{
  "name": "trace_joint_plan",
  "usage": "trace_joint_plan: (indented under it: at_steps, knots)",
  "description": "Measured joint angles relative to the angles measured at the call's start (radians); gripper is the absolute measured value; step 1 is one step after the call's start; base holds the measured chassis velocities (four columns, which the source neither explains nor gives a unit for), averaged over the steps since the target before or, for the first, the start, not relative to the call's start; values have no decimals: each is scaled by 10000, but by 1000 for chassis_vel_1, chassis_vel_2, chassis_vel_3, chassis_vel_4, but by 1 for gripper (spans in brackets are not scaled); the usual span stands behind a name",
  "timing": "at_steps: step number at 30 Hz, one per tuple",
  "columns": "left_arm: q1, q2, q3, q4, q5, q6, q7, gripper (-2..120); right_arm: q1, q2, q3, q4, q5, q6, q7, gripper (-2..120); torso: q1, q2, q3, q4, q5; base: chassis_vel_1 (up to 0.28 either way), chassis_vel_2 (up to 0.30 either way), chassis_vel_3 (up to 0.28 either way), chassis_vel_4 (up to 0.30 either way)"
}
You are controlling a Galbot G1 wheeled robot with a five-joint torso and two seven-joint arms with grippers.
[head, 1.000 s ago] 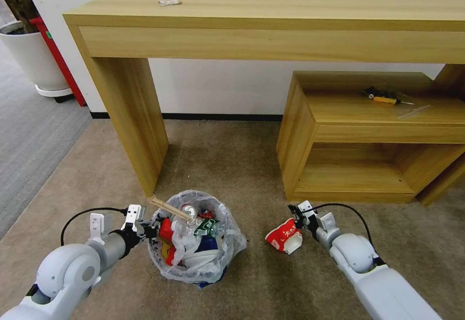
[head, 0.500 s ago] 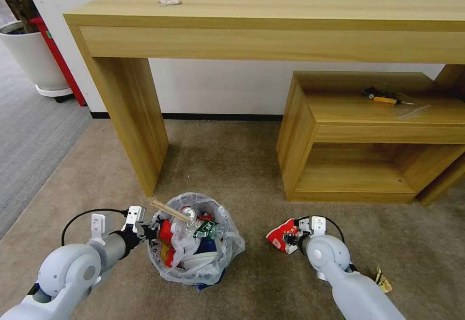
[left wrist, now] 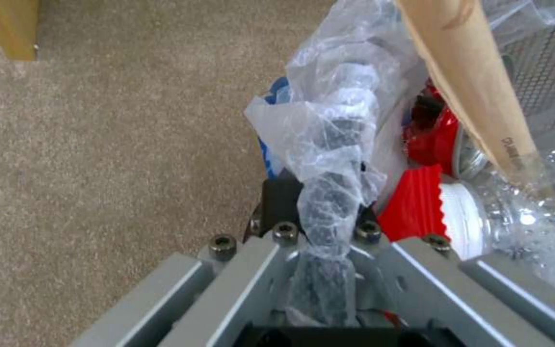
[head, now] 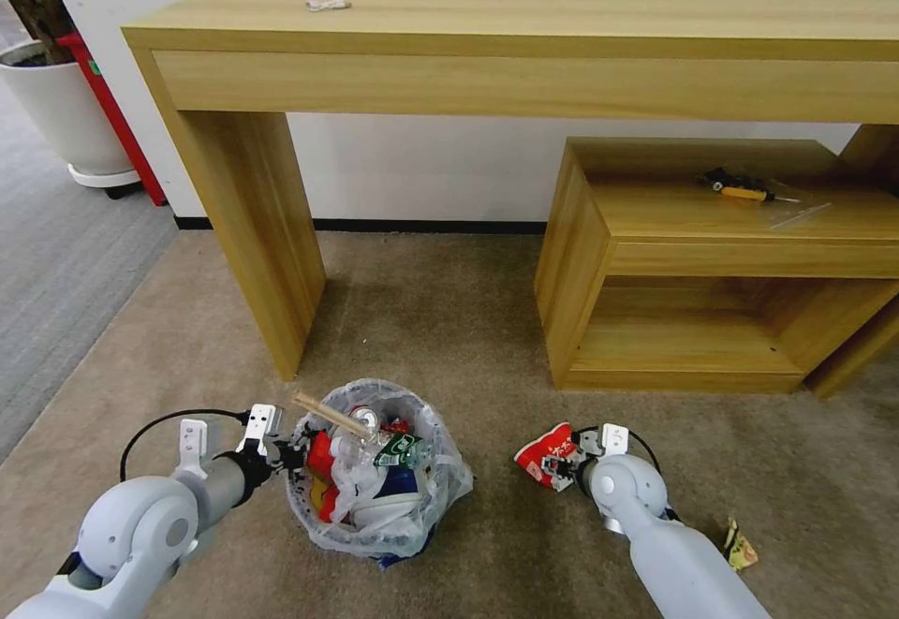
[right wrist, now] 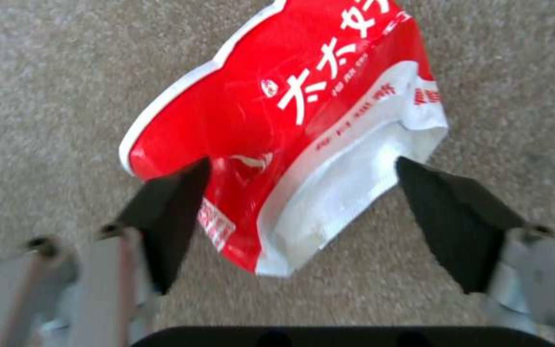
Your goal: Pick up the trash bin and place the garbage on the floor into it.
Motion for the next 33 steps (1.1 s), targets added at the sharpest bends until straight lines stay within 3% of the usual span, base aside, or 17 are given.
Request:
trace_joint_plan:
  at_steps: [6, 8, 13, 19, 28, 33]
  knots:
    - [2, -3, -25, -49, -3, 0, -5, 0, 232, 188, -17, -455, 206, -10, 109, 54, 0, 0, 0, -1, 0, 0, 0, 0, 0]
    - [7, -5, -48, -86, -5, 0, -8, 0, 333, 307, -18, -706, 251, 32, 138, 42, 0, 0, 0, -1, 2, 0, 0, 0, 0]
    - [21, -47, -64, -110, -7, 0, -12, 0, 401, 360, -18, -855, 215, 149, 145, 29, 0, 1, 0, 0, 1, 0, 0, 0, 0]
    - [26, -73, -87, -168, -4, 0, -13, 0, 355, 340, -18, -860, -198, 491, 56, 3, 1, 0, 0, 0, 2, 0, 0, 0, 0]
    - [81, -150, -147, -314, -17, 0, 26, 0, 119, 230, 6, -533, -1321, 1007, -301, 0, 0, 0, 0, 1, 2, 0, 0, 0, 0]
    - [148, -195, -232, -335, 45, 0, -196, 0, -161, -128, 100, 455, -2149, 1651, -1386, 0, 0, 0, 0, -1, 2, 0, 0, 0, 0]
